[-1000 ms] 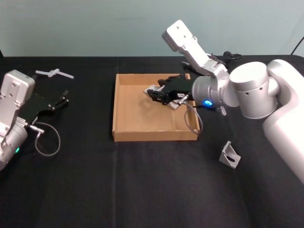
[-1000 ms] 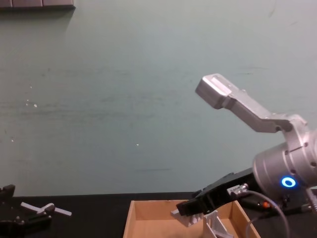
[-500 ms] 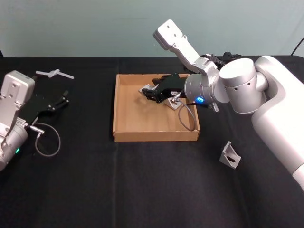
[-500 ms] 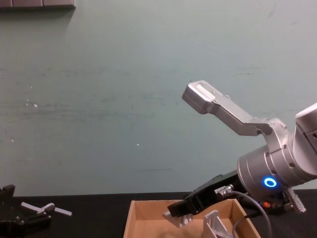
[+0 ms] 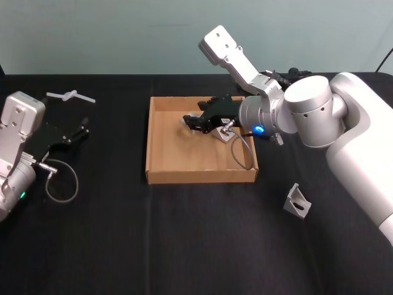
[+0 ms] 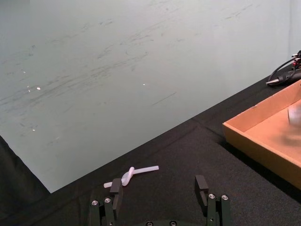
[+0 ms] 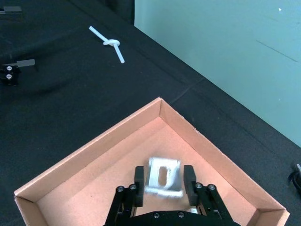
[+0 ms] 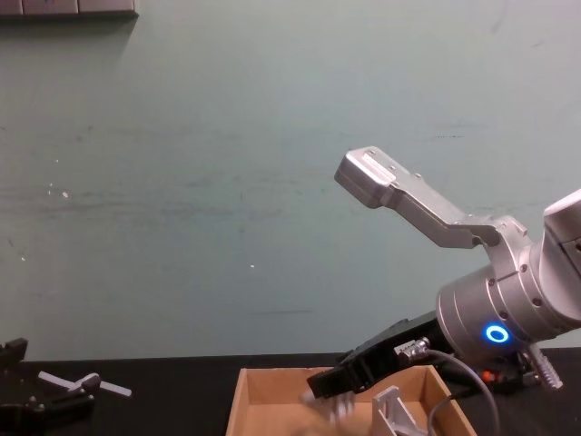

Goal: Use one hand to pick up the angle iron from the table and place it into the box.

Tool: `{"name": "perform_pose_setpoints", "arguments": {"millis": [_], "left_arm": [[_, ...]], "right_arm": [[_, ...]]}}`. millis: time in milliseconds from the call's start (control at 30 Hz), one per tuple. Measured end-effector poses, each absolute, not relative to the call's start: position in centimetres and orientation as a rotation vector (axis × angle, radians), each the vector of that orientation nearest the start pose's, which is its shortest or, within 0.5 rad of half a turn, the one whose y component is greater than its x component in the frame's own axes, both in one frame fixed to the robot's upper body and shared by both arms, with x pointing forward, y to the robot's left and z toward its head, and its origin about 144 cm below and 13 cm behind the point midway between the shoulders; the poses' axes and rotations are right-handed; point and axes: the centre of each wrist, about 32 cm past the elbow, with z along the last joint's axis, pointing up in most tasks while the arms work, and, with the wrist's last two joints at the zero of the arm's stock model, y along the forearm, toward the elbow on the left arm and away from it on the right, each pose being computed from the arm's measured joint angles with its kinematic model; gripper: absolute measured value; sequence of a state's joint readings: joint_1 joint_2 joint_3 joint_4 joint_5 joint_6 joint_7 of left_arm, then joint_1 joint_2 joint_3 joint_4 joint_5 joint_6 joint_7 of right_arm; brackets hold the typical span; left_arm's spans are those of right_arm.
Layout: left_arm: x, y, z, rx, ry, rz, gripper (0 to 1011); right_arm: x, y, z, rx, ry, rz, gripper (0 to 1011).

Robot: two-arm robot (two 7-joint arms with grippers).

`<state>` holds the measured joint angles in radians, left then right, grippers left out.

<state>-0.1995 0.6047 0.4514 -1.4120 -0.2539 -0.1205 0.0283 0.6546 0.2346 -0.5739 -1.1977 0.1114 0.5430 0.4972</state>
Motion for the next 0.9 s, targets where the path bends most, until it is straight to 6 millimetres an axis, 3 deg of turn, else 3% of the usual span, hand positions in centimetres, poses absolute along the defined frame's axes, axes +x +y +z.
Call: {"name": "perform_pose_setpoints", "arguments": {"millis": [333, 600, 900], "left_arm": [[48.86, 30.97, 113.98, 0.305, -0.285, 1.248, 1005], [48.86, 30.97, 113.98, 0.305, -0.285, 1.248, 1005], [48.86, 30.97, 113.98, 0.305, -0.285, 1.248, 1005]], "right_arm": [[60.16, -16.60, 124.14, -0.589, 0.063, -0.761, 822], [60.14, -16.62, 124.12, -0.590, 0.063, -0.761, 1003], [60.14, -16.62, 124.13, -0.589, 0.063, -0.762, 1000]]}}
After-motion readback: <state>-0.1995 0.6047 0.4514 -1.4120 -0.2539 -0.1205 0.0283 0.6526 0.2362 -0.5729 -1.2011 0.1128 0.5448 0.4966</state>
